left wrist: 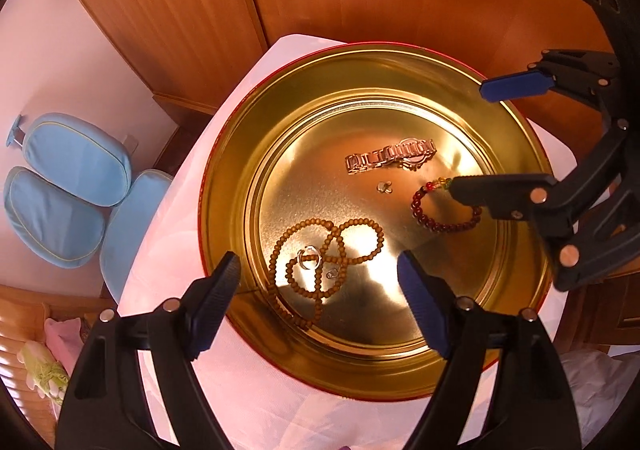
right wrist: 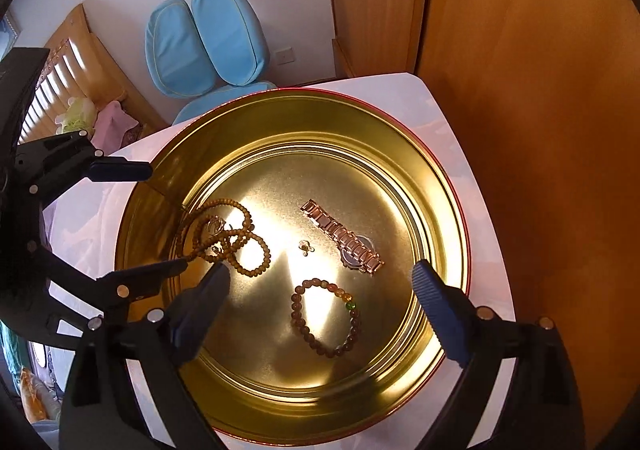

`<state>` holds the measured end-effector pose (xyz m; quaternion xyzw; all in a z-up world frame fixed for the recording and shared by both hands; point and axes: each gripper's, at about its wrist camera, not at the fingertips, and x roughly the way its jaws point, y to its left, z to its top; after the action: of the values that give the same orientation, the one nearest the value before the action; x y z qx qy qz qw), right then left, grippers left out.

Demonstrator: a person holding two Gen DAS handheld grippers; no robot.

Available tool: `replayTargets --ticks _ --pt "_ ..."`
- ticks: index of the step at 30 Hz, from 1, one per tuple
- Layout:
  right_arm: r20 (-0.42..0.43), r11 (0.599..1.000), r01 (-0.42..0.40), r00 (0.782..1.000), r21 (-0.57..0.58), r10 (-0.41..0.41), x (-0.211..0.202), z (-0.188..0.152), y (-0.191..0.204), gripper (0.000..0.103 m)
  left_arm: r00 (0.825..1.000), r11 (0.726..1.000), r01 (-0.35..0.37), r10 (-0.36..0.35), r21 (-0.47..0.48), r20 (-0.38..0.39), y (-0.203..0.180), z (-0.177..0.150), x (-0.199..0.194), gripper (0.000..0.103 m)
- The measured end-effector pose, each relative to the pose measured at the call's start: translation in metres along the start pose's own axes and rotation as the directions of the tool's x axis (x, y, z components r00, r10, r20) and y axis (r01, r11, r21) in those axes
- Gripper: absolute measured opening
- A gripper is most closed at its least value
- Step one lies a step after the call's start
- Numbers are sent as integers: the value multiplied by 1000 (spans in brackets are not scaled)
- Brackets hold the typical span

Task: Organize jewelry
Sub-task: 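Open the left gripper over the tin while the right gripper releases the charm inside, then move both open grippers from the tin back over the table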

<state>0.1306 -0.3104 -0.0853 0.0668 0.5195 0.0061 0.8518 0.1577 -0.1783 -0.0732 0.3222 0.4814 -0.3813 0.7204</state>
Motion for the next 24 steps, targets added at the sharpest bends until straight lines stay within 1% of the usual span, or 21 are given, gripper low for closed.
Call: replayTargets --ticks 3,5,6,8,9,10,11,13,15,17,21,24 --pt "49 999 -21 999 33 19 -12 -8 3 93 999 1000 9 -8 -11 35 2 -10 -15 79" --pt "74 997 -50 996 63 45 -17 -16 3 93 997 999 39 -37 -20 68 7 -19 -31 79" --pt "92 995 -66 994 74 59 -20 -20 3 93 994 998 61 -59 -23 96 9 -25 -41 79" --pt "155 991 -97 984 92 82 -31 -29 6 93 985 995 92 -85 -36 151 14 -36 -60 79" --pt "191 989 -114 977 94 94 -38 -33 9 93 980 994 102 -92 -49 177 17 -43 -69 83" --pt "228 986 -138 967 95 114 -46 -36 11 93 975 992 107 -93 -61 200 20 -46 -76 83" --pt "263 981 -169 955 95 139 -53 -40 14 93 972 992 105 -87 -74 220 22 -52 -83 83" --pt "304 975 -205 938 90 170 -63 -47 21 93 967 992 81 -55 -98 247 27 -65 -94 83" --pt "324 972 -224 927 71 189 -69 -52 31 93 967 992 39 -6 -123 256 31 -81 -100 83" --pt "340 971 -235 917 39 208 -74 -55 41 93 967 988 27 13 -150 255 35 -98 -103 83" --pt "347 970 -239 907 -46 240 -80 -60 69 93 968 976 6 49 -216 247 42 -136 -111 83" --pt "342 963 -247 900 -107 269 -81 -64 86 93 963 971 -37 98 -235 253 40 -168 -118 83"
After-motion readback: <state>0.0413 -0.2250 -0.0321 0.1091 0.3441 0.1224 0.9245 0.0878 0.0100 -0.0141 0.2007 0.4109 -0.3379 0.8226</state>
